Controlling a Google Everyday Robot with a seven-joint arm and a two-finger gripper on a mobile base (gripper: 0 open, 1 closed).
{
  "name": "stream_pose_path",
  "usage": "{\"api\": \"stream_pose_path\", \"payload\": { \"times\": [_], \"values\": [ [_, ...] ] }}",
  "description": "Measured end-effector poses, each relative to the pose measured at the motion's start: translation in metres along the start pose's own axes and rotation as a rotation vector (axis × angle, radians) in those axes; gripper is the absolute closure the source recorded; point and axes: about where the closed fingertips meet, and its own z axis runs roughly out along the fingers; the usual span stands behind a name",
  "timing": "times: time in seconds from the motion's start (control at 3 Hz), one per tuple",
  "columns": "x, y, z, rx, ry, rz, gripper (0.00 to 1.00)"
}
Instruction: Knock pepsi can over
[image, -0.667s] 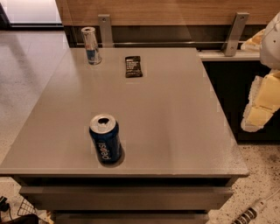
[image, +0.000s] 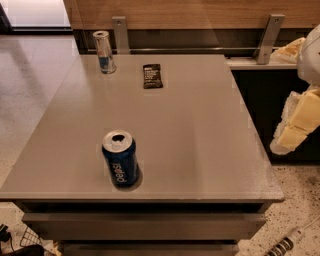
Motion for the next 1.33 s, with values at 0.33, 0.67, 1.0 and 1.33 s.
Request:
{"api": "stream_pose_path", "payload": {
  "times": [0.33, 0.67, 1.0, 1.33],
  "values": [
    [-0.008, 0.006, 0.018, 0.005, -0.171, -0.037, 0.00],
    [-0.035, 0.018, 0.074, -0.067, -0.466, -0.079, 0.00],
    [-0.071, 0.030, 0.097, -0.166, -0.707, -0.063, 0.00],
    [-0.098, 0.047, 0.101, -0.256, -0.889, -0.019, 0.00]
  ]
}}
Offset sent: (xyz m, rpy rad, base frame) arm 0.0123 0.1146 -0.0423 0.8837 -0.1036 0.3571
